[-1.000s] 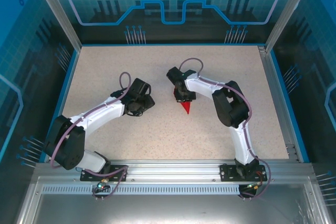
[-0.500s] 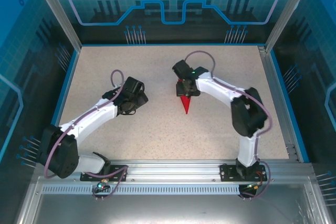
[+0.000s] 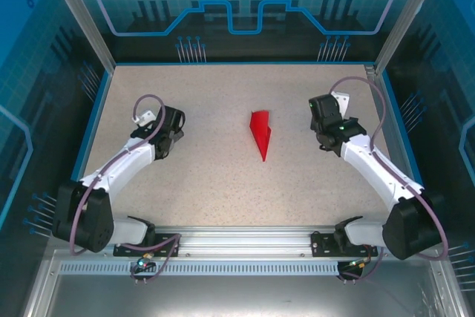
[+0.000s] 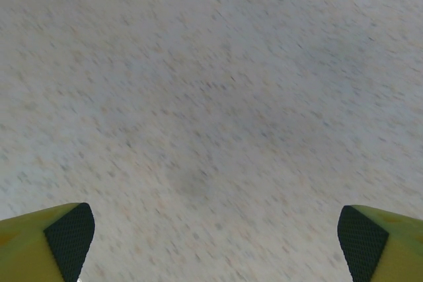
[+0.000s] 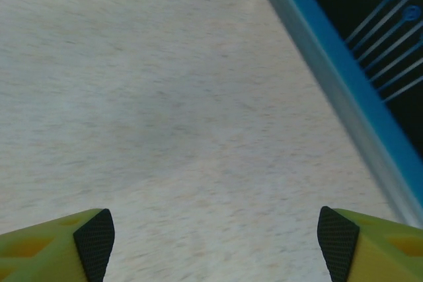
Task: Fold a paper plane with a square sheet of paper (pick it up from the middle)
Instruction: Reset both arms
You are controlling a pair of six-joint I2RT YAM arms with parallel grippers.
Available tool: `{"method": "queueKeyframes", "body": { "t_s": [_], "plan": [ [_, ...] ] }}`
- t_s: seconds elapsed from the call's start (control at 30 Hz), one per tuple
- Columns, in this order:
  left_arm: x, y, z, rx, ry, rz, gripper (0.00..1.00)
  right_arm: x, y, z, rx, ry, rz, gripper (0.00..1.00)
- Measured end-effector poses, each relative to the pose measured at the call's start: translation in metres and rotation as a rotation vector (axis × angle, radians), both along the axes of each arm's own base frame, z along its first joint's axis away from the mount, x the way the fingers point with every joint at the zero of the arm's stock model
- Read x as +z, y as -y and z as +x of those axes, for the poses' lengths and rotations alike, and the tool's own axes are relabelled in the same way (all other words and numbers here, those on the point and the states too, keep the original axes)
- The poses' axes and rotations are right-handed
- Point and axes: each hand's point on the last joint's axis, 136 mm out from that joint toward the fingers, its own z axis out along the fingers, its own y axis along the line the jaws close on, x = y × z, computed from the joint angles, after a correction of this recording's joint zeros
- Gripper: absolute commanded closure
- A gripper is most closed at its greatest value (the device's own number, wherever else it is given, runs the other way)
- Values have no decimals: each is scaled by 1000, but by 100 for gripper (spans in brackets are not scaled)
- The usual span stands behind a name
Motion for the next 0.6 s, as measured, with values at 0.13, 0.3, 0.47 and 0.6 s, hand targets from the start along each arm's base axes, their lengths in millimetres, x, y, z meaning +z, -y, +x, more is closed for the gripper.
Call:
{"method": "queueKeyframes", "body": {
  "t_s": [0.13, 0.3, 0.47, 0.6],
  "plan": [
    [-11, -16, 1, 2, -29, 52, 1, -45, 25, 0, 13, -70, -44, 15],
    [9, -25, 17, -59, 52, 156, 1, -90, 22, 17, 116, -119, -62, 16],
    [10, -33, 29, -108, 80, 225, 1, -113, 3, 43, 255, -80, -25, 17],
    [8, -35, 39, -139, 121, 264, 1, -111, -8, 60, 347, -22, 29, 20]
  ]
}}
